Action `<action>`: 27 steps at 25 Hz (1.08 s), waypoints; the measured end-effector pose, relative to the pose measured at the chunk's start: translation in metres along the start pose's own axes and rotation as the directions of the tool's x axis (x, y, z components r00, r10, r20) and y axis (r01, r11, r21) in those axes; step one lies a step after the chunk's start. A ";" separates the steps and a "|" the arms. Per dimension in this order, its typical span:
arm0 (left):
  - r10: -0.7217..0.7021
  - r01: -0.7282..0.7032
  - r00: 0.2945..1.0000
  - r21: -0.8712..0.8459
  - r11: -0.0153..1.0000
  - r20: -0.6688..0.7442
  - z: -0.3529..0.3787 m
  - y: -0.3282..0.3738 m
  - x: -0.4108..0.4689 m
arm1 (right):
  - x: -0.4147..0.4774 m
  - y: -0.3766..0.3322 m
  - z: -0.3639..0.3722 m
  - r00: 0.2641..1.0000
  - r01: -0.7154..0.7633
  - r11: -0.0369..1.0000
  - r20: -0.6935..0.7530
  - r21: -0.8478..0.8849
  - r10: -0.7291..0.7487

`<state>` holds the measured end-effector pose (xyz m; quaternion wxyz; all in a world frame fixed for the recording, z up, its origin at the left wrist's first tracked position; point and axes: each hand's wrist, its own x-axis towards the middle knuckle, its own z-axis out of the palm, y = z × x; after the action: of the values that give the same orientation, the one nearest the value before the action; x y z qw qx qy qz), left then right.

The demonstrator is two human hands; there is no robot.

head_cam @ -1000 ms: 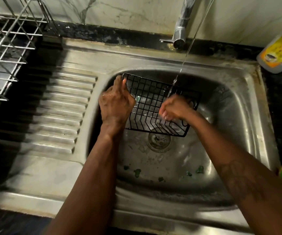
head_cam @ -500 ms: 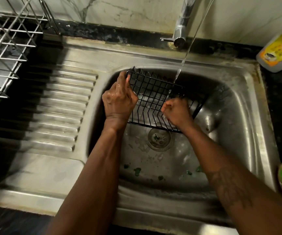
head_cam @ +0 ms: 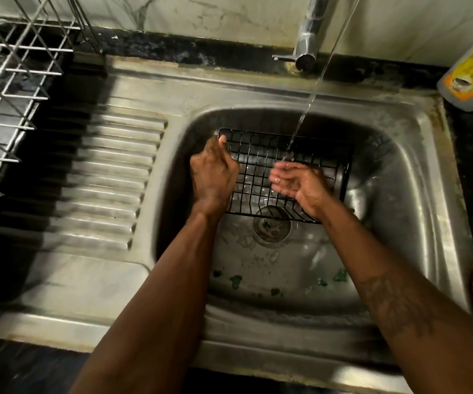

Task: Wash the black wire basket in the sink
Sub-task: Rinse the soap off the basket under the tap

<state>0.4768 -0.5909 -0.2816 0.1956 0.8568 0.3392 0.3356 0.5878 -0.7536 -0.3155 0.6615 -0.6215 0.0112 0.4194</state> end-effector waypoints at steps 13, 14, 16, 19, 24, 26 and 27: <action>-0.175 0.181 0.983 -0.242 0.953 0.047 0.013 0.004 -0.011 | 0.001 -0.001 0.005 1.000 -0.017 0.964 0.012 -0.266 0.021; -0.197 0.212 0.977 -0.249 0.945 0.083 0.013 0.005 -0.012 | -0.006 0.004 0.004 0.991 -0.068 0.914 0.077 -0.400 0.108; -0.225 0.258 0.962 -0.244 0.935 0.154 0.013 0.010 -0.013 | -0.006 0.000 0.001 0.992 -0.063 0.918 0.076 -0.392 0.101; -0.200 0.246 0.957 -0.225 0.943 0.210 0.013 0.021 -0.016 | 0.010 -0.019 -0.001 0.978 0.121 0.990 -0.163 -0.065 -0.131; -0.220 0.284 0.935 -0.213 0.935 0.279 0.018 0.028 -0.014 | -0.001 -0.003 0.005 0.998 -0.045 0.960 -0.053 -0.277 0.031; -0.226 0.291 0.928 -0.197 0.936 0.296 0.022 0.031 -0.014 | -0.006 0.005 0.009 0.994 -0.104 0.879 -0.026 -0.465 0.104; -0.210 0.271 0.930 -0.181 0.945 0.301 0.024 0.032 -0.016 | -0.006 0.005 0.012 0.995 -0.075 0.887 -0.087 -0.455 0.040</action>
<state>0.4998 -0.6270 -0.2876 0.3744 0.8201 0.3722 0.2207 0.5753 -0.7477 -0.3133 0.4828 -0.7747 -0.0446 0.4058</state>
